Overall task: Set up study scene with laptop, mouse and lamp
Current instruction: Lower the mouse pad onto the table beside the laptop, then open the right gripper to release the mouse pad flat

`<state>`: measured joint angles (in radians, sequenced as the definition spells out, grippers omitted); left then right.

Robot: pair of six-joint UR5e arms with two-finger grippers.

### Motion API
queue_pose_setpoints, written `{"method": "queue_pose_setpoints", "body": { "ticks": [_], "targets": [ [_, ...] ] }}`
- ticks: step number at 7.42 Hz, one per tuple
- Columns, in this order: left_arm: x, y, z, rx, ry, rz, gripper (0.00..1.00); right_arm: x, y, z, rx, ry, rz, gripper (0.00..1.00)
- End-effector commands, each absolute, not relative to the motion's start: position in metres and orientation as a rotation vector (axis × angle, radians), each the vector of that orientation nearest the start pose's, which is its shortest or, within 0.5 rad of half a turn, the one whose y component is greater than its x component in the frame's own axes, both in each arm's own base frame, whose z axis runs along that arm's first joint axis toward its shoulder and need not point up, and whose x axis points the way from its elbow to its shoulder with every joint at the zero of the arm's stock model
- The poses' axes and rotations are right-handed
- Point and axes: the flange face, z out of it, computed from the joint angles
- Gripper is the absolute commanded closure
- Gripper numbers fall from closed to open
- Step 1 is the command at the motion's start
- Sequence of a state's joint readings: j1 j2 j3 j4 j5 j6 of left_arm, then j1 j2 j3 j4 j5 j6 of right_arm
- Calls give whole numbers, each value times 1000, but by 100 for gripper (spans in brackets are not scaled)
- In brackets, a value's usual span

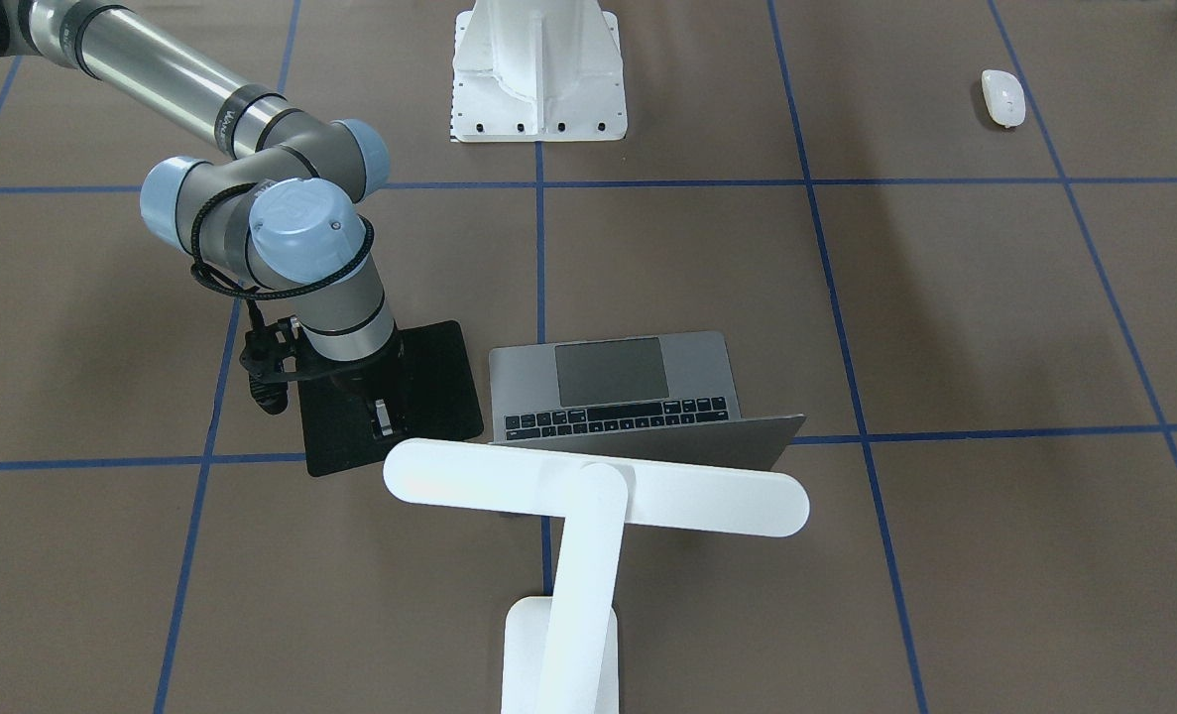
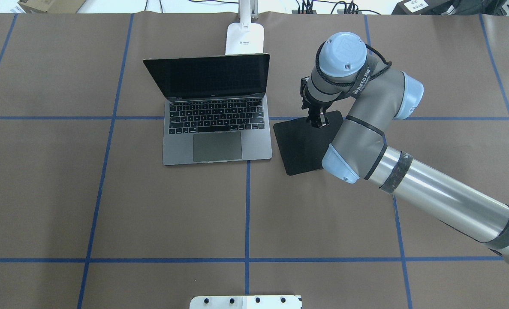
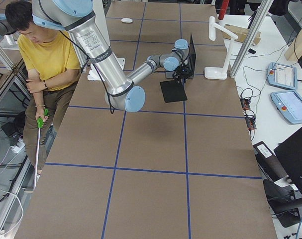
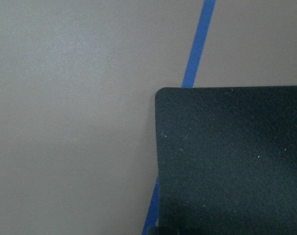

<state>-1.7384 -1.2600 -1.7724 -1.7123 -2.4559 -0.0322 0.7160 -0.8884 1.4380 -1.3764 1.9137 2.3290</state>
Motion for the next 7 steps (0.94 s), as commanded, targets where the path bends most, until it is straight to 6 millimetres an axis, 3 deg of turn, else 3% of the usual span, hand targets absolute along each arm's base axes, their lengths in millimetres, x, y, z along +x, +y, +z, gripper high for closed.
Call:
{"method": "queue_pose_setpoints", "body": {
  "ticks": [1, 4, 6, 7],
  "targets": [
    [-116, -348, 670, 91, 881, -171, 0, -481, -563, 285, -333, -811, 1199, 0],
    [-116, -348, 669, 99, 881, -166, 0, -442, -573, 308, -147, -829, 776, 0],
    [-115, -349, 667, 106, 881, -160, 0, -395, -590, 333, -26, -837, 366, 0],
    [-116, -351, 663, 123, 879, -150, 0, -363, -593, 357, 6, -825, 296, 0]
  ]
}}
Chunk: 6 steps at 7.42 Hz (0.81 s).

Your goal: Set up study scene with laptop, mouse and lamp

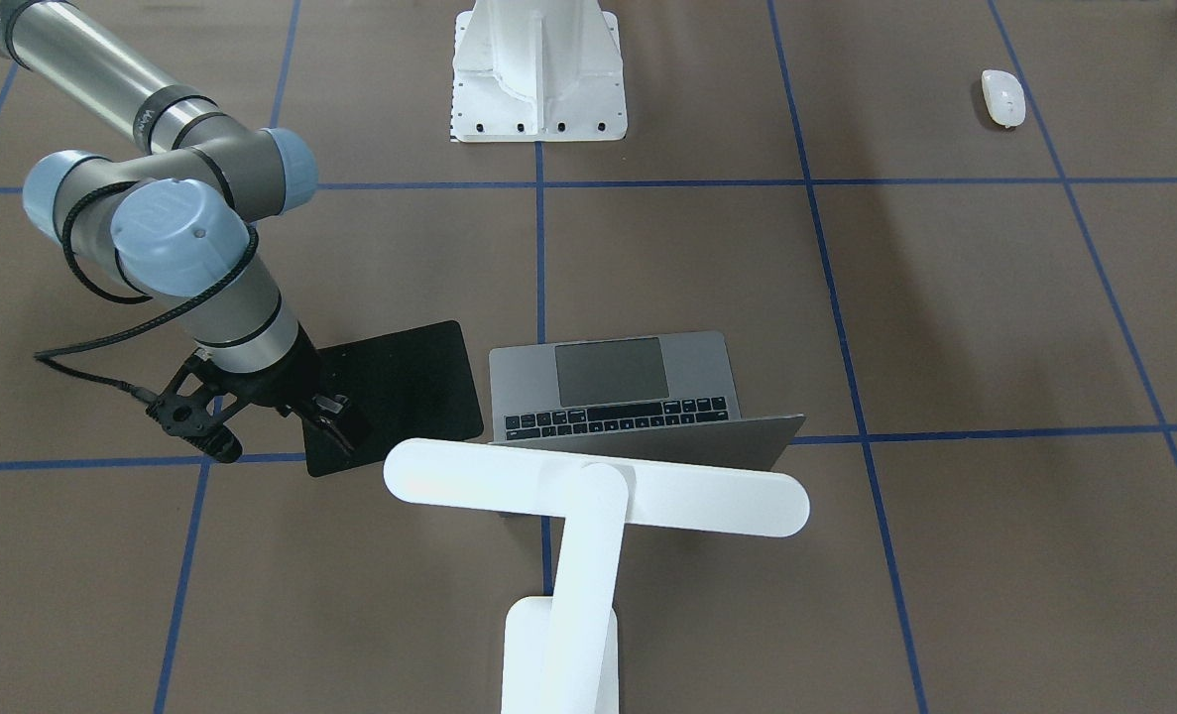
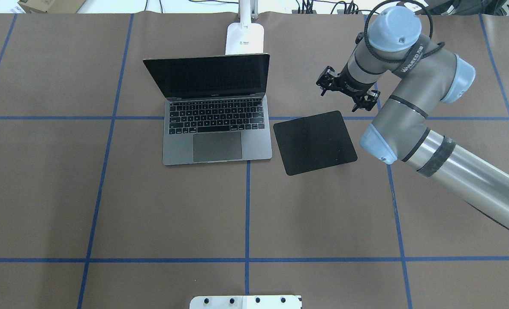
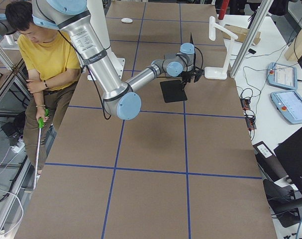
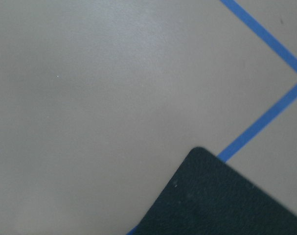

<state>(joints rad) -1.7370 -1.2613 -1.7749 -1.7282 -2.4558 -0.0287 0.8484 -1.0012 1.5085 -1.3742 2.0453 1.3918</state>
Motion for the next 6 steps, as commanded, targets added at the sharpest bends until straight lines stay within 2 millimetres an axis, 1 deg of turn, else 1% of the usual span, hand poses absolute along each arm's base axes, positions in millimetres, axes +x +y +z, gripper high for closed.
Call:
{"method": "queue_pose_setpoints", "body": {
  "ticks": [1, 2, 3, 4, 5, 6],
  "targets": [
    [-115, -353, 658, 158, 876, -129, 0, -328, -601, 373, 41, -825, 213, 0],
    [-115, -357, 654, 174, 874, -119, 0, -288, -607, 400, 26, -835, 148, 0],
    [-109, -375, 639, 187, 899, -94, 0, -244, -609, 429, 58, -826, 79, 0],
    [-100, -374, 636, 189, 958, -64, 0, -209, -608, 462, 82, -797, 28, 0],
    [-96, -377, 633, 191, 962, -49, 0, -177, -603, 492, 105, -768, -42, 0],
    [-92, -378, 625, 224, 962, -21, 0, -146, -595, 516, 110, -764, -64, 0]
  ]
}}
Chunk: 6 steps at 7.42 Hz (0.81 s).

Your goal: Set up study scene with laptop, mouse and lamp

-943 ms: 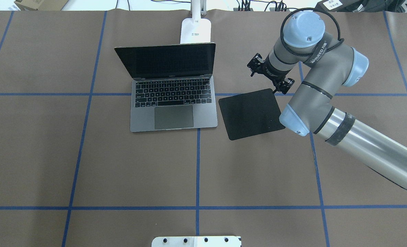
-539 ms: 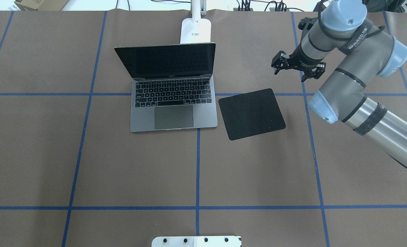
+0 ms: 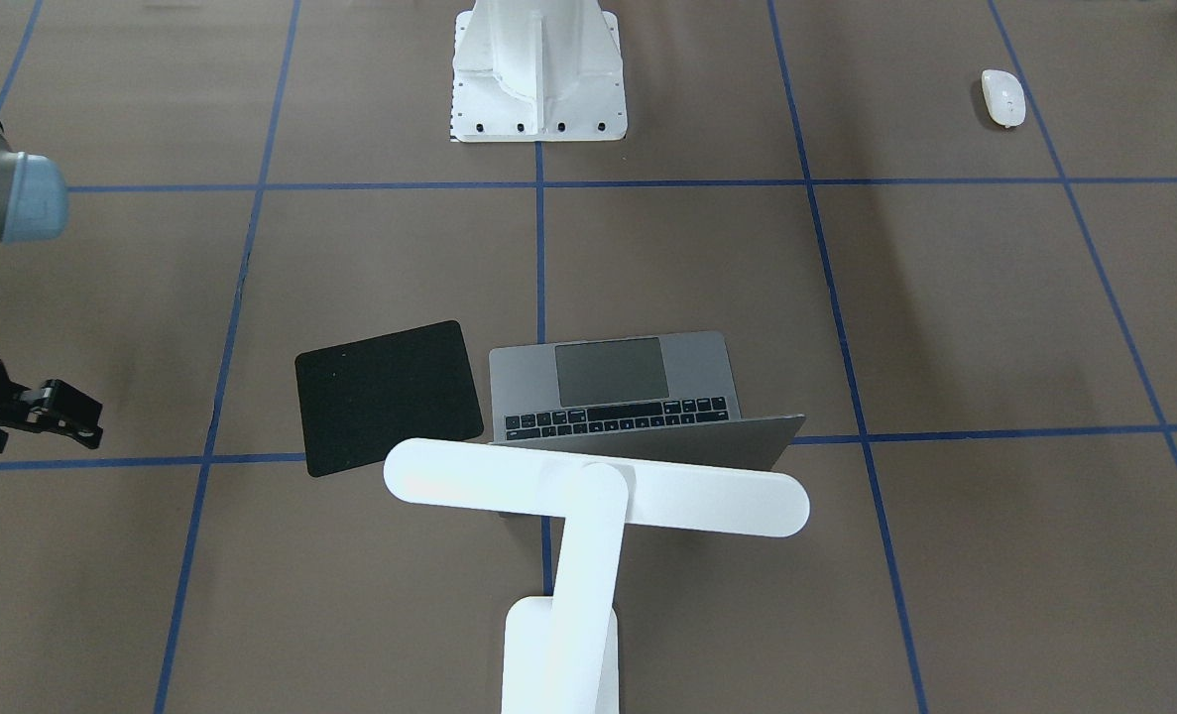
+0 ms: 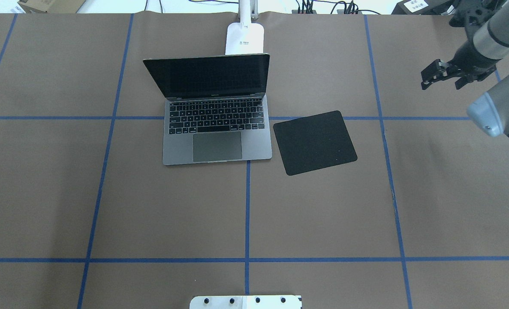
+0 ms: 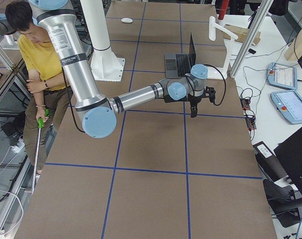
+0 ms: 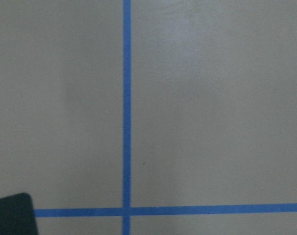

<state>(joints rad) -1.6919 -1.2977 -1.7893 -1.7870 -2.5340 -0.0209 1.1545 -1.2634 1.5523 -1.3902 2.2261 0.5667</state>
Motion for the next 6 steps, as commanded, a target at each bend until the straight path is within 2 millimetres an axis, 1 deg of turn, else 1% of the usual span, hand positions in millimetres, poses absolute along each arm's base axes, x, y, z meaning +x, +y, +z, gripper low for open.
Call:
{"method": "queue_pose_setpoints", "body": {
  "ticks": [1, 2, 3, 4, 5, 6],
  "targets": [
    [-87, -359, 625, 296, 979, 17, 0, -121, -587, 534, 106, -777, -77, 0],
    [-83, -344, 625, 304, 1038, 8, 0, -111, -582, 543, 108, -776, -80, 0],
    [-77, -341, 614, 240, 1173, -72, 0, -111, -581, 543, 109, -772, -80, 0],
    [-73, -336, 597, 213, 1298, -90, 0, -110, -580, 548, 101, -768, -77, 0],
    [-66, -323, 600, 294, 1219, -62, 0, -109, -577, 555, 94, -761, -73, 0],
    [-27, -335, 607, 284, 1094, 19, 0, -108, -575, 558, 92, -757, -72, 0]
  ]
}}
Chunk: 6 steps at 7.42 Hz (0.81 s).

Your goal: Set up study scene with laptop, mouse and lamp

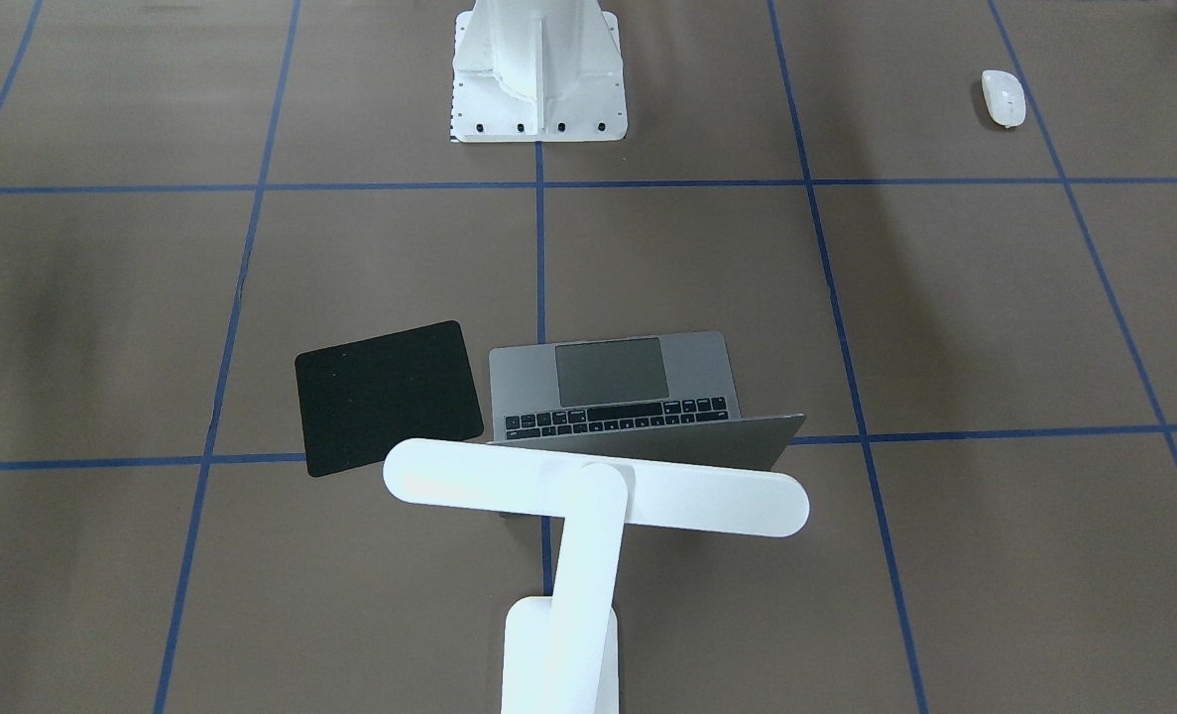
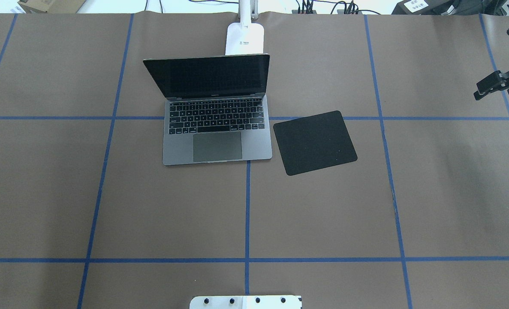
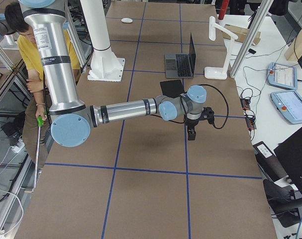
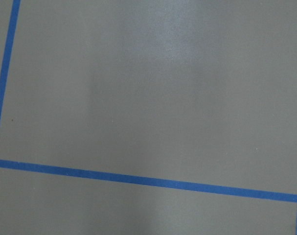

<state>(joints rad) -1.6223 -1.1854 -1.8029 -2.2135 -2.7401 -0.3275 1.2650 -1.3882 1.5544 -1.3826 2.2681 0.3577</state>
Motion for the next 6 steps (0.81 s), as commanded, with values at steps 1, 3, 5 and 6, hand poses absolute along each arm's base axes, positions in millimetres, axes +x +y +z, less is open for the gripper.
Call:
{"method": "queue_pose_setpoints", "body": {
  "ticks": [1, 3, 5, 6],
  "targets": [
    [8, -340, 617, 258, 993, 88, 0, -108, -575, 559, 92, -754, -71, 0],
    [52, -298, 650, 135, 887, 198, 0, -108, -574, 562, 86, -750, -69, 0],
    [49, -239, 671, 26, 861, 249, 0, -83, -558, 586, 76, -741, -65, 0],
    [41, -216, 676, 26, 864, 267, 0, -51, -542, 607, 72, -740, -63, 0]
  ]
}}
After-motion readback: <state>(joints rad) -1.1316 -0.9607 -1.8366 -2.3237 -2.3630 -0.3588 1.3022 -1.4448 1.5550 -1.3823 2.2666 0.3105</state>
